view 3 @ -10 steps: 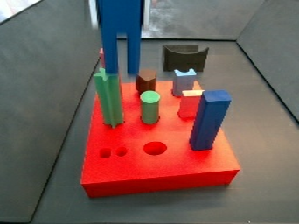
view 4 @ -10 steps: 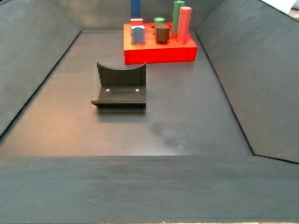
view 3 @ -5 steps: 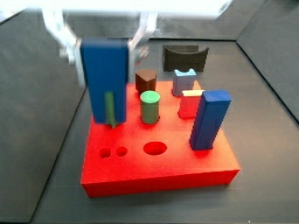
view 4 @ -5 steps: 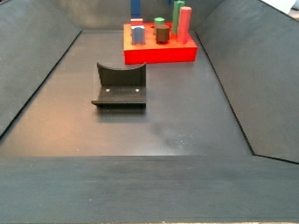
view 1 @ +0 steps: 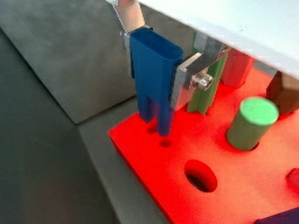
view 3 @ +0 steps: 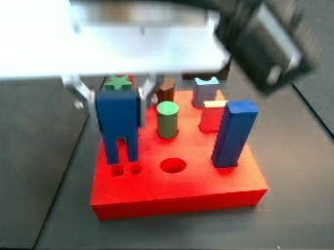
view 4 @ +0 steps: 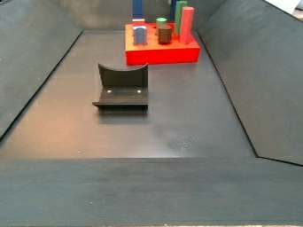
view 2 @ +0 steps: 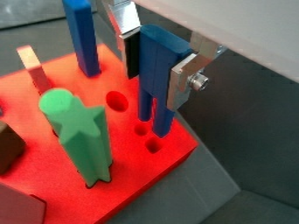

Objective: Pick up the square-circle object. Move up. Rotate the square-circle object. Place the square-circle object on the fixture. Regrasp the square-circle object. Move to above the board. Insert the square-circle object.
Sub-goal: Insert the square-circle object.

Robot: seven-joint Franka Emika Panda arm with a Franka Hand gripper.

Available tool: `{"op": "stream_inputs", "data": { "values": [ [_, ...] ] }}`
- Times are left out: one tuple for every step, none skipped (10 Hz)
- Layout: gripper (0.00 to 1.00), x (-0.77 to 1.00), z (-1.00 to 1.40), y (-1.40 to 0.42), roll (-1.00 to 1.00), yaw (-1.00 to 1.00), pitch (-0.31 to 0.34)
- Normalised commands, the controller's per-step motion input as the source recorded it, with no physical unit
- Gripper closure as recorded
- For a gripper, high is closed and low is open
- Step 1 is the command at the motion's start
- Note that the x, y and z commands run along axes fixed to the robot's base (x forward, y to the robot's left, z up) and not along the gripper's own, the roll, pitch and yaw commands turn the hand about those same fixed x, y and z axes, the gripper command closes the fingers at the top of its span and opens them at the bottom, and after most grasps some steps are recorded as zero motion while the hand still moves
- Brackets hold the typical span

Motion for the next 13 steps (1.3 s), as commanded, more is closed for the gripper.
{"op": "stream_inputs", "data": {
  "values": [
    [1.00, -0.02, -0.54, 0.09, 0.06, -0.21, 0.000],
    [1.00, 0.00, -0.42, 0.07, 0.01, -0.11, -0.003],
    [1.00, -0.01, -0.38, 0.06, -0.01, 0.00, -0.033],
    [1.00, 0.00, -0.36, 0.04, -0.06, 0.00, -0.034],
    [1.00, 0.01, -0.34, 0.00, -0.07, 0.00, -0.019],
    [1.00, 0.13, -0.48, 0.00, -0.04, -0.13, -0.020],
    [1.00, 0.14, -0.60, -0.01, 0.00, -0.33, -0.001],
    [1.00, 0.04, -0.77, 0.00, 0.00, -0.49, -0.019],
    [1.00, 0.00, -0.99, 0.00, 0.00, -0.55, -0.083],
    [1.00, -0.04, -1.00, 0.03, 0.00, -0.42, -0.059],
    [1.00, -0.08, -1.00, 0.02, 0.00, -0.21, -0.099],
    [1.00, -0.12, -0.38, 0.07, -0.30, 0.01, -0.213],
    [1.00, 0.00, 0.01, -0.10, 0.10, 0.00, 0.000]
  ]
}}
